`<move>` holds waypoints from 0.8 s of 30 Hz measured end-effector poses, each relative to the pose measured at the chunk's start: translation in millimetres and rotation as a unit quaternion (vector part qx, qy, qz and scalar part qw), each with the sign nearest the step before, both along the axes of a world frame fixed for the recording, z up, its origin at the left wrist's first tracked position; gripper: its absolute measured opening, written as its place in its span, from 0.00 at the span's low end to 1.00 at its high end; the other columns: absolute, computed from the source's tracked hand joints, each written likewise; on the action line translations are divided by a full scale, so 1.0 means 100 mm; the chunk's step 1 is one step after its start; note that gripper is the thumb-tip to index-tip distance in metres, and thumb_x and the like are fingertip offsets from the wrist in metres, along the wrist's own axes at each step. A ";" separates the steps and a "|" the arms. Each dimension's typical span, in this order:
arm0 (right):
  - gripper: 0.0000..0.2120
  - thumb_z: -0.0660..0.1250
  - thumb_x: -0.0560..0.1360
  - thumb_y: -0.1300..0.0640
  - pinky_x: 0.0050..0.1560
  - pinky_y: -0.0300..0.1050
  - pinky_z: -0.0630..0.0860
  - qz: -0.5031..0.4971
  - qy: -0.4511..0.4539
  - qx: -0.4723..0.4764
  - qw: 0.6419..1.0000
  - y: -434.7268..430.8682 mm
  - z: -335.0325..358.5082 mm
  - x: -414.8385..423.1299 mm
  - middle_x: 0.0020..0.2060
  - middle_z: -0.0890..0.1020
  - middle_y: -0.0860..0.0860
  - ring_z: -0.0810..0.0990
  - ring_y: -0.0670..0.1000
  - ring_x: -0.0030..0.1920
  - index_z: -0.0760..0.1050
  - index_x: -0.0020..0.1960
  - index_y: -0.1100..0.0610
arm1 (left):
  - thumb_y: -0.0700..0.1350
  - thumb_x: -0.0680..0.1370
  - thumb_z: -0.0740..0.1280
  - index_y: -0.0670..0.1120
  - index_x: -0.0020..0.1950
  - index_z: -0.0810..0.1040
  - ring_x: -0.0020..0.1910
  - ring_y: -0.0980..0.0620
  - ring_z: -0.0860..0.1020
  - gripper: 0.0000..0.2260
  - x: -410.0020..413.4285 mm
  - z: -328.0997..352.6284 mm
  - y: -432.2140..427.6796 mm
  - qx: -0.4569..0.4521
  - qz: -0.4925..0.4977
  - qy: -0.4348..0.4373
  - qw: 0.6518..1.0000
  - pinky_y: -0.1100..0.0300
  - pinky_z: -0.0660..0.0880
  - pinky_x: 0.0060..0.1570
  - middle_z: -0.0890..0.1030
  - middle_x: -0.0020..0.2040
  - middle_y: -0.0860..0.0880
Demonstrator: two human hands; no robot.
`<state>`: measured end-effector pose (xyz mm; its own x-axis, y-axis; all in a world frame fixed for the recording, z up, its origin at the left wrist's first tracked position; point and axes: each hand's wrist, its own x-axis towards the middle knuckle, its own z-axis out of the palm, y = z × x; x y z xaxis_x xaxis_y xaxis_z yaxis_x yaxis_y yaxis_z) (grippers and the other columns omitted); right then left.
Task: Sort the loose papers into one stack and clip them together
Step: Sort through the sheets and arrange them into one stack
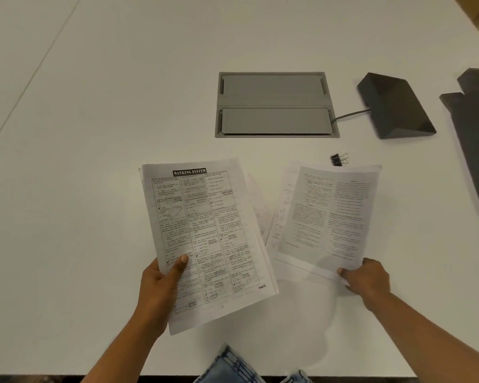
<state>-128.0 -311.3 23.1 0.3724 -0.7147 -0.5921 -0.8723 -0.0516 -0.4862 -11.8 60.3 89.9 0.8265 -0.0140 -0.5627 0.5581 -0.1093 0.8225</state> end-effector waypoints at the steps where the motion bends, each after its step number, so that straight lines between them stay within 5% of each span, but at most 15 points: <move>1: 0.19 0.77 0.68 0.63 0.44 0.56 0.84 -0.007 -0.011 0.020 1.000 -0.06 0.03 -0.04 0.51 0.84 0.61 0.83 0.62 0.44 0.80 0.58 0.63 | 0.46 0.78 0.69 0.48 0.57 0.81 0.44 0.44 0.87 0.09 0.00 0.00 -0.03 -0.001 -0.005 0.002 1.000 0.46 0.84 0.43 0.88 0.48 0.48; 5: 0.19 0.73 0.72 0.66 0.35 0.45 0.80 0.009 -0.076 0.080 0.994 -0.14 0.16 -0.15 0.50 0.82 0.57 0.82 0.59 0.46 0.77 0.63 0.61 | 0.47 0.79 0.69 0.48 0.59 0.81 0.46 0.42 0.87 0.10 0.01 0.00 -0.12 -0.002 -0.025 0.008 1.000 0.40 0.83 0.47 0.88 0.50 0.46; 12: 0.18 0.71 0.74 0.66 0.35 0.41 0.84 -0.007 -0.198 0.146 0.969 -0.09 0.34 -0.23 0.50 0.83 0.52 0.84 0.58 0.45 0.74 0.62 0.57 | 0.47 0.78 0.68 0.47 0.60 0.80 0.46 0.42 0.87 0.11 0.05 0.10 -0.32 -0.017 -0.060 0.011 0.998 0.39 0.82 0.48 0.88 0.51 0.46; 24: 0.10 0.67 0.78 0.60 0.36 0.48 0.80 0.043 -0.257 0.226 0.939 0.17 0.50 -0.29 0.39 0.84 0.61 0.81 0.53 0.31 0.79 0.58 0.59 | 0.48 0.80 0.66 0.46 0.59 0.81 0.47 0.44 0.87 0.11 0.11 0.26 -0.62 -0.053 -0.075 0.012 0.996 0.45 0.83 0.47 0.88 0.50 0.46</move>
